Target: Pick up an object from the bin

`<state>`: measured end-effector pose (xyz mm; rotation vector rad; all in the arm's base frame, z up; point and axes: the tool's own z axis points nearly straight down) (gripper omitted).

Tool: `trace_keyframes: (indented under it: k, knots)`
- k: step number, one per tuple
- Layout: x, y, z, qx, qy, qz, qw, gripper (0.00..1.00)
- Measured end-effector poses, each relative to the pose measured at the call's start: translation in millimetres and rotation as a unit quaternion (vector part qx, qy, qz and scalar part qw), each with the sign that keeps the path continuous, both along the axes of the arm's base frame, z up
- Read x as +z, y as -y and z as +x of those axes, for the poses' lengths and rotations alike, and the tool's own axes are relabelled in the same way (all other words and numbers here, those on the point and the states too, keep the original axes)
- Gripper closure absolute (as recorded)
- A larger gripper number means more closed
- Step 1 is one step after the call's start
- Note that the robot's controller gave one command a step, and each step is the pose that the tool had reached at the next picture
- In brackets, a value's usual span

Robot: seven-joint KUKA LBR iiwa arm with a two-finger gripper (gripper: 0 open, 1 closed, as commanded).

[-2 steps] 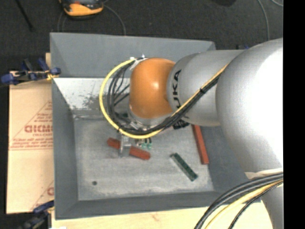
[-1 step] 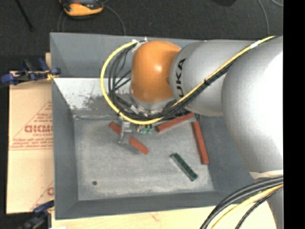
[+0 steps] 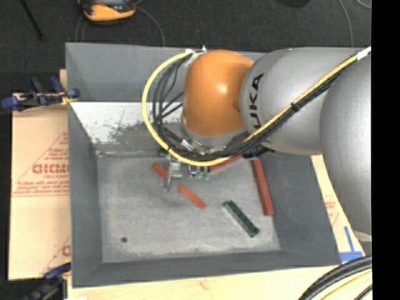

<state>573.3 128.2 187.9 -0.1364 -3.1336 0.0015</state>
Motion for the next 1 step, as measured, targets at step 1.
trace_keyframes:
  k: [1]
  knots:
    - [37.9,-9.8,7.2,0.033,0.0037,0.000,0.9995,1.00]
